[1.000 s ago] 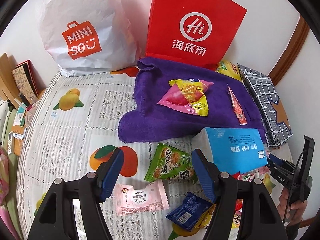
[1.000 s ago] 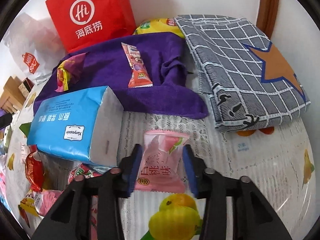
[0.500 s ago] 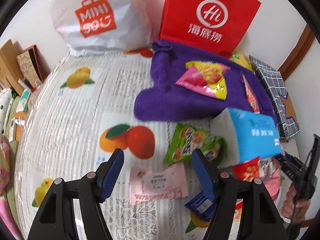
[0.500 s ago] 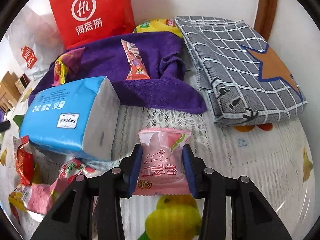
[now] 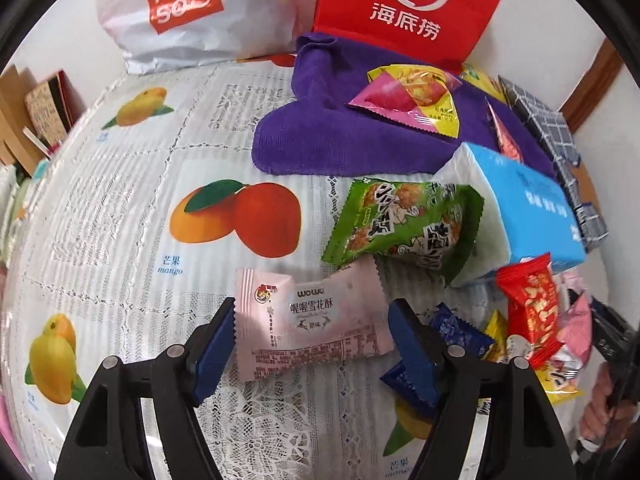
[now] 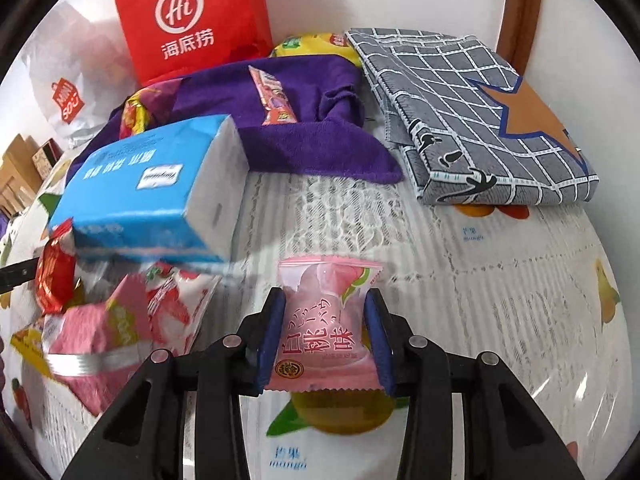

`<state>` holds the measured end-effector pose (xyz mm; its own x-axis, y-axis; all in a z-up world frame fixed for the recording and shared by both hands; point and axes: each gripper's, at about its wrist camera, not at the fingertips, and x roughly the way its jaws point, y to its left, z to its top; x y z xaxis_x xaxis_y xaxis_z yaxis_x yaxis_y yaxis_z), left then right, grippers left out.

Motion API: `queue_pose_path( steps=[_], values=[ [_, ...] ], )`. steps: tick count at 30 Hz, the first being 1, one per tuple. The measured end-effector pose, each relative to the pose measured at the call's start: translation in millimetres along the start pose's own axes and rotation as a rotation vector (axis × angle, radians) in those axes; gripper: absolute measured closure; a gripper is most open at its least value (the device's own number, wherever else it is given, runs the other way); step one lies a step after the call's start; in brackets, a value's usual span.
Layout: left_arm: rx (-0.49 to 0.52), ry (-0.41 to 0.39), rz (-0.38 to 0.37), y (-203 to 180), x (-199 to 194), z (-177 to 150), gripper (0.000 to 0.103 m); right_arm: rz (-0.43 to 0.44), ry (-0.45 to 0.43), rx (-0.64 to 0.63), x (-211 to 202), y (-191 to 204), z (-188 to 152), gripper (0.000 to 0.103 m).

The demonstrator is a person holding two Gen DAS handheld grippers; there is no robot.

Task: Organize snacks
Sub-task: 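Lift the pink candy packet with the right gripper while the left gripper grasps the pale pink wrapper, then carry the pink candy packet and pale pink wrapper toward the purple towel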

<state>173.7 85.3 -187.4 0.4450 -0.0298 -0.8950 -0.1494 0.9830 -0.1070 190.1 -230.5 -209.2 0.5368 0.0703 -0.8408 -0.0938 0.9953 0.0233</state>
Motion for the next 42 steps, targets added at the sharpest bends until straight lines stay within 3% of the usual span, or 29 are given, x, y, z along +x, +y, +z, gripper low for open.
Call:
queue_pose_path(
  steps=[3, 6, 10, 18, 33, 42],
  values=[
    [0.027, -0.021, 0.038, -5.7, 1.5, -2.5, 0.030, -0.007, -0.003, -0.013, -2.8, 3.5, -4.1, 0.062],
    [0.066, -0.047, 0.090, -12.8, 1.2, -5.7, 0.042, 0.001, 0.000, 0.002, -6.4, 4.3, -9.1, 0.062],
    [0.089, -0.054, 0.068, -15.8, -5.8, -7.4, 0.063, 0.011, -0.001, 0.001, -12.3, 7.6, -17.6, 0.062],
    [0.065, -0.063, -0.004, -11.5, -21.7, -10.2, 0.077, 0.027, -0.019, -0.018, -27.5, 16.9, -26.7, 0.063],
    [0.072, -0.149, -0.044, -14.9, -69.9, -22.0, 0.085, 0.047, -0.087, -0.049, -66.5, 30.1, -28.2, 0.063],
    [0.086, -0.162, -0.082, -22.9, -84.9, -22.4, 0.087, 0.050, -0.133, -0.077, -87.9, 38.0, -24.8, 0.063]
  ],
)
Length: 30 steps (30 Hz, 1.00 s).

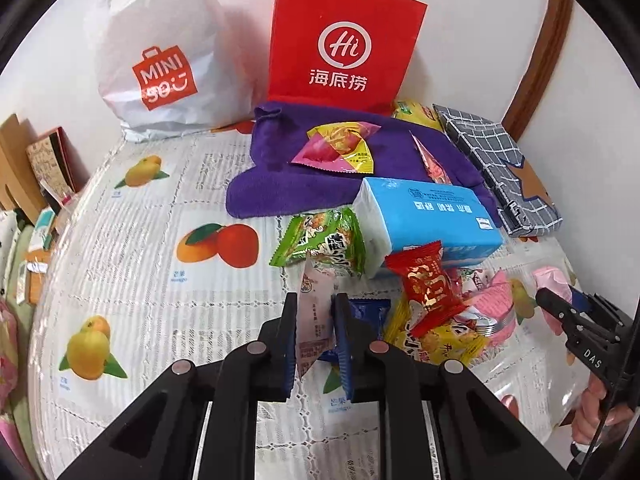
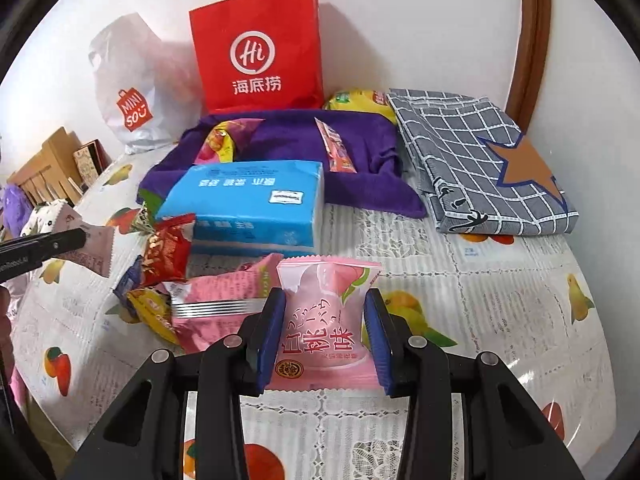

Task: Organize snacks
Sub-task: 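Carry the pink candy packet and pale pink wrapper toward the purple towel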

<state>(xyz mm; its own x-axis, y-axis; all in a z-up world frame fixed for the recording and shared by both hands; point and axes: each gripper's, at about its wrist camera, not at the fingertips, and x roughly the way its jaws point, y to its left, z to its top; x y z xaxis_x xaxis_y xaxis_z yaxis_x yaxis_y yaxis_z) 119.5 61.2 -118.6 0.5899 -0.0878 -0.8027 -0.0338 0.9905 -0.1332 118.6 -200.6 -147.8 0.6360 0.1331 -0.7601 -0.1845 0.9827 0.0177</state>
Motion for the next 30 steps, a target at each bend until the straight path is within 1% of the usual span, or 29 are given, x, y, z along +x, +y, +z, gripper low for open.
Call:
queue_pose_path(
  steps=[8, 15, 18, 23, 30],
  values=[
    [0.005, -0.030, -0.024, -6.8, -15.0, 6.5, 0.087, -0.004, -0.006, 0.013, -4.7, -0.8, 3.7, 0.063],
    [0.030, -0.057, -0.063, -26.6, -25.9, 22.2, 0.087, 0.011, -0.040, 0.009, -17.5, 4.1, 20.9, 0.063],
    [0.041, -0.062, -0.082, -36.2, -27.5, 30.2, 0.087, 0.019, -0.056, 0.016, -21.3, 5.8, 31.5, 0.063],
    [0.062, -0.078, -0.093, -50.3, -29.3, 48.0, 0.087, 0.028, -0.073, 0.028, -24.1, 6.8, 53.8, 0.063],
    [0.081, -0.099, -0.085, -59.5, -27.7, 75.2, 0.087, 0.032, -0.118, 0.011, -21.9, 7.3, 89.0, 0.063]
  ],
)
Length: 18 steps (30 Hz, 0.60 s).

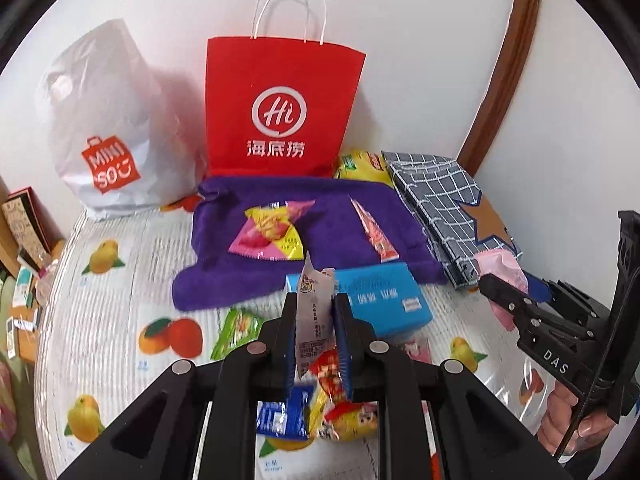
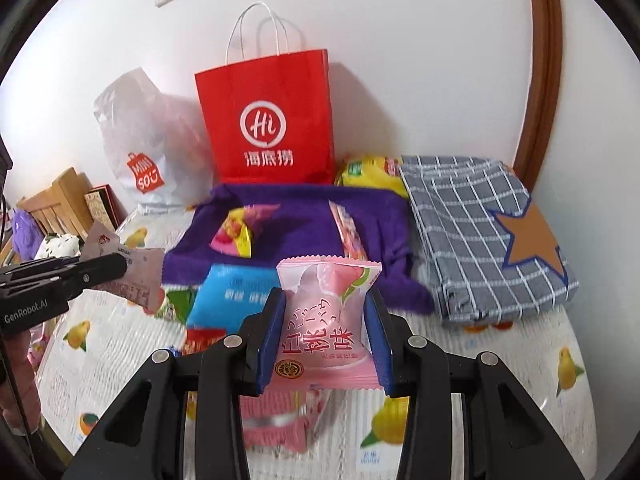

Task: Organize snacks
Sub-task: 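Carry the pink candy packet and pale pink wrapper toward the purple towel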

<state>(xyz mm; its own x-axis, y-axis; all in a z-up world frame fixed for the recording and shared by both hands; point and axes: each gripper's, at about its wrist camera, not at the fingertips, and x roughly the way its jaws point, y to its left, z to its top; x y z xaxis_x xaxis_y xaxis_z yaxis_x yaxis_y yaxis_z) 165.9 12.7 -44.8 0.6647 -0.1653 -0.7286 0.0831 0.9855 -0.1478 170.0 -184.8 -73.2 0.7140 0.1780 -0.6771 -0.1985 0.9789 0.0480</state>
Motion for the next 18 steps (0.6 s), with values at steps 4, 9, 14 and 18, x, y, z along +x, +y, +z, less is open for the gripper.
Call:
queue_pose_path(
  steps=[4, 9, 14, 18],
  values=[
    [0.009, -0.002, 0.012, 1.9, 8.8, 16.5, 0.087, -0.003, -0.015, 0.004, 9.6, -3.4, 18.7, 0.063],
    [0.021, -0.008, 0.025, 7.3, 22.1, 40.9, 0.087, -0.013, -0.028, 0.006, 26.7, -9.6, 42.1, 0.063],
    [0.025, -0.006, 0.033, 13.9, 38.8, 62.0, 0.087, -0.014, -0.026, 0.012, 50.6, -14.3, 65.1, 0.063],
    [0.020, -0.003, 0.032, 19.9, 51.6, 76.5, 0.087, -0.014, -0.018, 0.021, 71.6, -18.0, 80.8, 0.063]
  ],
)
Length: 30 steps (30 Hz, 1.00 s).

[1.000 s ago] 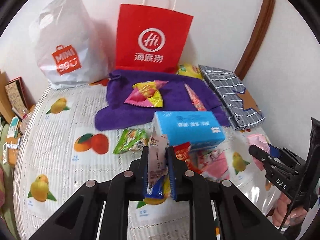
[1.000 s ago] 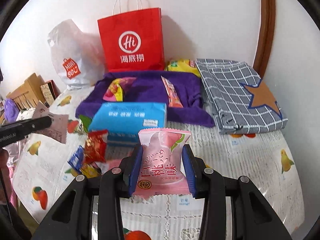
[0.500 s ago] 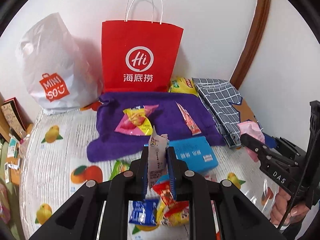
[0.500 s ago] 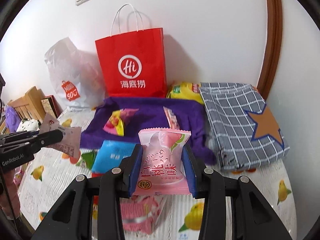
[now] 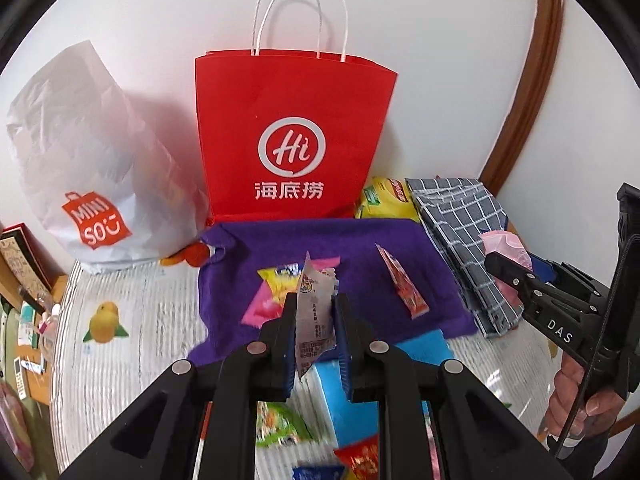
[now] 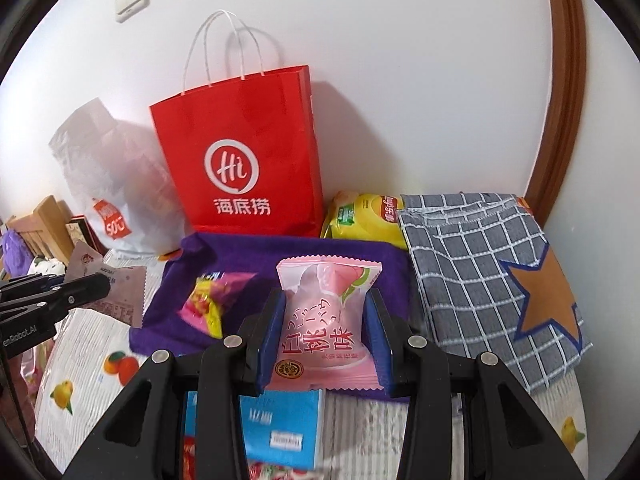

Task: Organize snacks
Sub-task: 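Carry the pink candy packet and pale pink wrapper toward the purple towel, then lower the pink candy packet and pale pink wrapper over the purple towel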

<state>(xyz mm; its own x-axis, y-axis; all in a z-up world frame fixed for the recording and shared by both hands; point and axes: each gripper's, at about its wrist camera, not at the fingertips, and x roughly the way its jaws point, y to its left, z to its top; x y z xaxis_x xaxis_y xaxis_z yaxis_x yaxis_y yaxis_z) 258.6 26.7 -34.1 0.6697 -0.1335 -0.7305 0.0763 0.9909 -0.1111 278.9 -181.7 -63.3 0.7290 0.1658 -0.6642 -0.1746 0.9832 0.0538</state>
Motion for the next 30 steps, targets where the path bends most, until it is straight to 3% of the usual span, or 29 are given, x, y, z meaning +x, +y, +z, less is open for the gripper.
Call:
queue_pose_path(
  steps=[11, 19, 30],
  values=[
    [-0.053, 0.033, -0.019, 21.7, 47.8, 16.8, 0.087, 0.019, 0.022, -0.006, 52.0, 0.2, 27.6, 0.063],
    [-0.063, 0.084, -0.010, 30.4, 79.7, 14.5, 0.087, 0.032, 0.091, -0.040, 94.3, 2.3, 18.8, 0.063],
    [-0.075, 0.117, -0.004, 40.1, 95.5, 11.2, 0.087, 0.041, 0.185, -0.065, 128.2, -2.7, 4.9, 0.063]
  ],
)
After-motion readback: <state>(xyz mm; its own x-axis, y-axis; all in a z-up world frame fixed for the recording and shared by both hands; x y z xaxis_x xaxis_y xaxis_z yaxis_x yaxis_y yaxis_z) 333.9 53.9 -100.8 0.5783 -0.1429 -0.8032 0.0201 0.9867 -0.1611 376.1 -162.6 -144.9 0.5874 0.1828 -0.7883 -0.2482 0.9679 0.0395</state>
